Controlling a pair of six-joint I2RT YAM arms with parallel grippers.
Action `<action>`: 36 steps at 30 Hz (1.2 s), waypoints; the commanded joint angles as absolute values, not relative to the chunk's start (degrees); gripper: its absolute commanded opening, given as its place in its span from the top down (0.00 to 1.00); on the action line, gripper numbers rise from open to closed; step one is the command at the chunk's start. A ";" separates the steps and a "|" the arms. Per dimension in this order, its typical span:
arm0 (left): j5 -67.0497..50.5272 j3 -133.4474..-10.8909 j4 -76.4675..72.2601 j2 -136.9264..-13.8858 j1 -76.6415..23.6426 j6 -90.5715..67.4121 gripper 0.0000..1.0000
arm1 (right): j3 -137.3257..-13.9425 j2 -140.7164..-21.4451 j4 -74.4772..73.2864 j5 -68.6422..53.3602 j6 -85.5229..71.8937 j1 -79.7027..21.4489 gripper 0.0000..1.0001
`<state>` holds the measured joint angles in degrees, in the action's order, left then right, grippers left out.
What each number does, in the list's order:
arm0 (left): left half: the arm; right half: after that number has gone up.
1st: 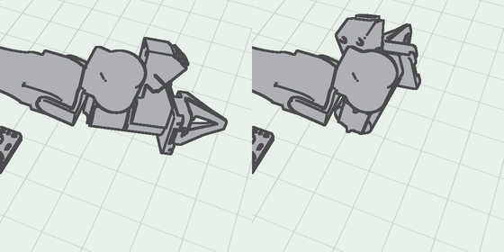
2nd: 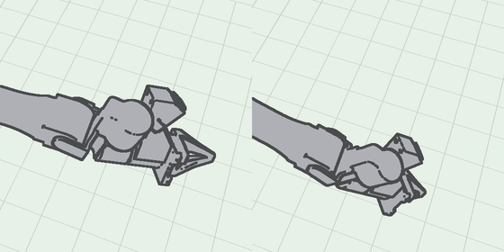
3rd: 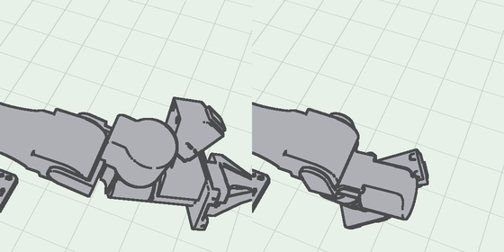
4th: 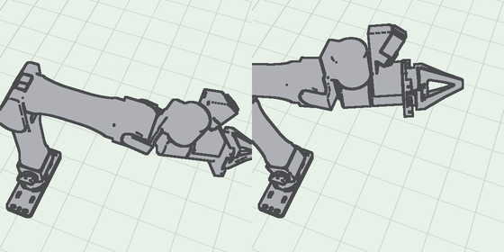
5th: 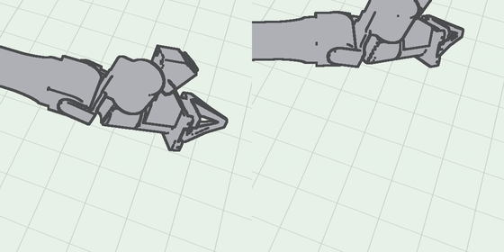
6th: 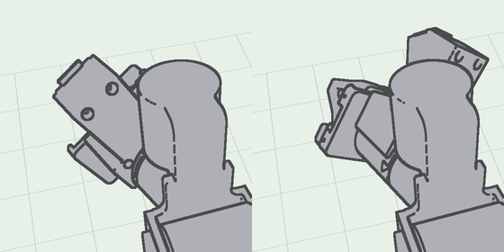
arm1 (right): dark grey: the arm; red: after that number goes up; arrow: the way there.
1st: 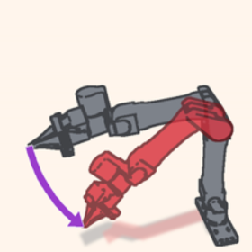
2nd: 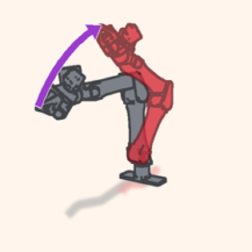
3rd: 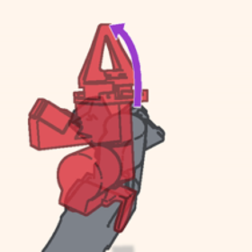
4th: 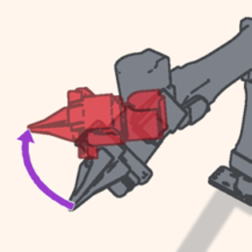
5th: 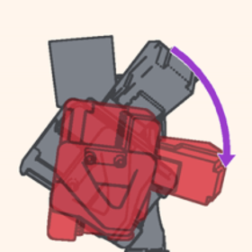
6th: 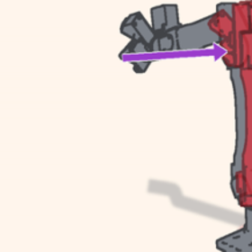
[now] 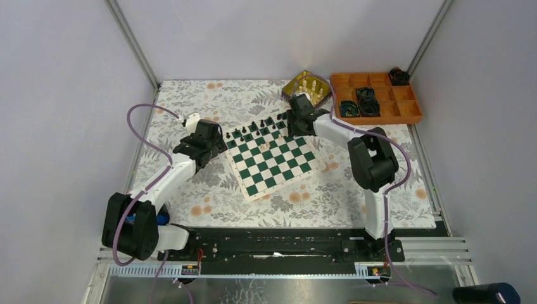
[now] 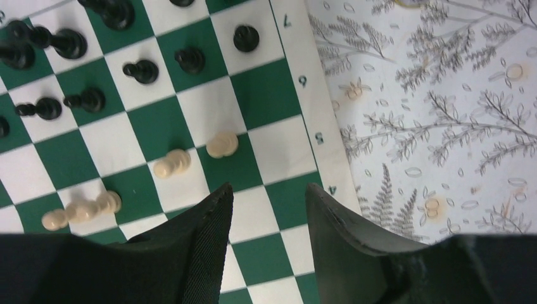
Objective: Set up the chess pieces on the board
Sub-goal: Move the chessboard to the center of the board, then pick up the chess piece from the chessboard.
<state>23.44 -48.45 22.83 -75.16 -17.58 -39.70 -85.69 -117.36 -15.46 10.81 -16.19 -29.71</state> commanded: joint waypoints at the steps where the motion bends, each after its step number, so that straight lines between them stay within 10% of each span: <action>1: 24.83 -50.70 22.33 -75.55 -17.84 -38.88 0.16 | -91.69 -120.80 -16.82 9.30 -14.94 -29.36 0.48; 23: 25.55 -51.47 21.95 -77.93 -17.49 -37.54 0.16 | -101.38 -128.33 -18.92 5.95 -15.07 -29.39 0.55; 36: 25.10 -51.30 21.97 -77.92 -17.40 -37.91 0.16 | -99.86 -126.80 -18.62 5.39 -14.27 -29.57 1.00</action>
<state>23.59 -49.80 22.83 -77.89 -17.58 -38.61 -99.04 -128.66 -18.96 5.91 -15.18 -29.67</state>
